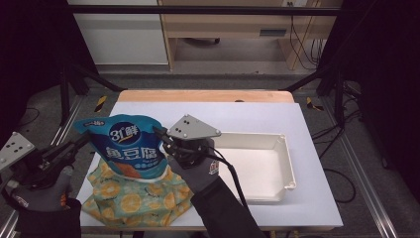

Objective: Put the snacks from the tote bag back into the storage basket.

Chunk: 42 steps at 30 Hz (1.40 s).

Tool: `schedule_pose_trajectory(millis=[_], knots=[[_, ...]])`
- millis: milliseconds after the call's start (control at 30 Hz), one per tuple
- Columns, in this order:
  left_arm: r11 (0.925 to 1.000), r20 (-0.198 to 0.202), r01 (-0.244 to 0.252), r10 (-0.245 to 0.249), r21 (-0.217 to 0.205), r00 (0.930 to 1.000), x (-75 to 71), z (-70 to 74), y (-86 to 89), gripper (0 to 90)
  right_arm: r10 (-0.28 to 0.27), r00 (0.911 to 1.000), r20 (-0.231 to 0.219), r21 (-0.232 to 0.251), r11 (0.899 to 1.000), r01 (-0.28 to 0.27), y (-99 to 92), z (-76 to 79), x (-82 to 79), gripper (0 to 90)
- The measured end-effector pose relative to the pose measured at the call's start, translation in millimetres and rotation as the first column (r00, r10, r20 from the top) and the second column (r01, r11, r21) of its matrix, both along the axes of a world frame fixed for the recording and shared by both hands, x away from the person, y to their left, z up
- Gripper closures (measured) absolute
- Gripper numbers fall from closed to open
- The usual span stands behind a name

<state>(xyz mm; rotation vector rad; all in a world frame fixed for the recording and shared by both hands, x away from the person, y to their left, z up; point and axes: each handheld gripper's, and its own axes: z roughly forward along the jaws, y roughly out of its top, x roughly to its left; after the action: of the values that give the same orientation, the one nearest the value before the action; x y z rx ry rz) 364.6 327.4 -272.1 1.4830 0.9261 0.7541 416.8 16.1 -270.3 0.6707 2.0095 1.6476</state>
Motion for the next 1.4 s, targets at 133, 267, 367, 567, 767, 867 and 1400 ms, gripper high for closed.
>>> schedule_pose_trajectory(millis=[133,267,367,567,767,867,1400], knots=[[1.0,0.009,0.0,0.0,-0.002,1.0,-0.8,4.4,-0.6,90.0,-0.002,0.9999,0.015,0.002,1.0,0.002,-0.5,5.9,-0.9,90.0],[1.0,0.018,-0.003,0.003,0.002,0.9998,-1.6,9.2,-1.6,90.0,-0.005,0.9996,0.026,0.004,1.0,0.005,-0.8,10.5,-0.9,90.0],[1.0,0.025,-0.008,0.008,0.005,0.9997,-2.7,12.4,-2.7,90.0,-0.007,0.9994,0.033,0.008,1.0,0.007,-1.1,13.5,-0.9,90.0],[0.9999,0.031,-0.01,0.01,0.008,0.9995,-4.0,18.2,-2.3,90.0,-0.01,0.9989,0.046,0.013,1.0,0.009,-0.8,20.1,-2.5,90.0],[0.9999,0.044,-0.011,0.011,0.009,0.999,-5.6,25.6,-2.8,90.0,-0.009,0.9983,0.058,0.019,1.0,0.008,-0.8,26.8,-3.6,90.0],[0.9999,0.048,-0.014,0.013,0.009,0.9988,-4.6,29.9,-3.1,90.0,-0.011,0.9978,0.066,0.022,1.0,0.01,-0.8,31.0,-3.6,90.0],[0.9999,0.074,-0.01,0.009,0.012,0.9972,-4.4,52.2,-8.5,90.0,-0.028,0.9942,0.104,0.027,0.999,0.025,-4.8,53.2,-4.8,90.0]])
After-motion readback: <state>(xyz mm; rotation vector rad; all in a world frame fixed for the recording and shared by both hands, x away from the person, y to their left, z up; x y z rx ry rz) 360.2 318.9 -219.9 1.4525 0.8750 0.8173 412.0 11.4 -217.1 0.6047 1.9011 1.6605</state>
